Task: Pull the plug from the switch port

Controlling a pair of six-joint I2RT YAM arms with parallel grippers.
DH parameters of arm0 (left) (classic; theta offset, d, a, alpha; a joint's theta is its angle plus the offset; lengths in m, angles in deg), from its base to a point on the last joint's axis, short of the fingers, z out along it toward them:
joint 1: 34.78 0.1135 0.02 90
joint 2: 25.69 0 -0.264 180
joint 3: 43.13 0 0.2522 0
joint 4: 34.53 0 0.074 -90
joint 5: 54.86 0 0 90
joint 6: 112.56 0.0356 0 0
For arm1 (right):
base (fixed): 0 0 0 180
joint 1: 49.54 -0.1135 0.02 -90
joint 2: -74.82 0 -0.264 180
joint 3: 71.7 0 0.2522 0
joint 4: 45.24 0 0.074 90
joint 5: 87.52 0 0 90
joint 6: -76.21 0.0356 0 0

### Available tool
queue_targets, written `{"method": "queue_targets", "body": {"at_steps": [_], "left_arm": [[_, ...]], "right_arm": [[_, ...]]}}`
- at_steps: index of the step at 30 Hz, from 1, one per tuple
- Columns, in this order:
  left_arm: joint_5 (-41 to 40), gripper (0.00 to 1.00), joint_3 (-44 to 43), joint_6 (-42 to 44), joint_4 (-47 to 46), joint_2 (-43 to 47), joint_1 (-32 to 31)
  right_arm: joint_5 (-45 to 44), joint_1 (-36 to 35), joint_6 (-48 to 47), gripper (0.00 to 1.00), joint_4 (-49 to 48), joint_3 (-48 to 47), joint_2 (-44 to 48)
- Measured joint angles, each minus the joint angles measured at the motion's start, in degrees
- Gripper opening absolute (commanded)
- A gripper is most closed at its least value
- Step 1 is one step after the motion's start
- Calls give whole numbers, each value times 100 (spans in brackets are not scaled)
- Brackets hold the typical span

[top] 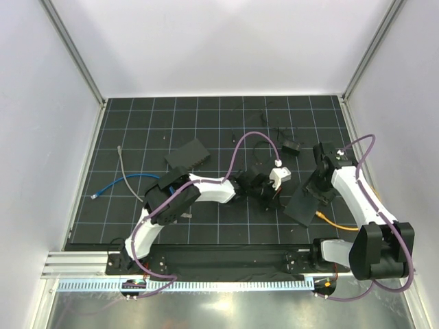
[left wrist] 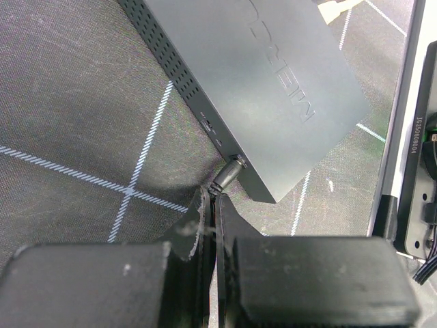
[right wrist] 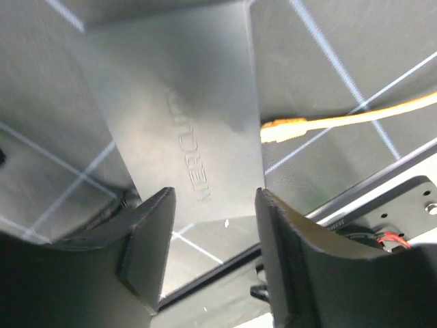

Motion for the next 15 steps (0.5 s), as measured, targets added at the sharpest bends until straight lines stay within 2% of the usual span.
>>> {"method": "queue_targets", "body": {"at_steps": [1, 7, 15], "left_arm": [[-7, 0, 2, -7, 0, 7, 0], [-33, 0, 20, -15, -2, 17, -4], [-118, 0, 20, 17, 2, 24, -81]], "right_arm": [[-74, 44, 9, 70, -37, -37, -28], [24, 844, -238, 87, -649, 68, -173], [369, 1134, -844, 87, -1624, 540, -566]]}}
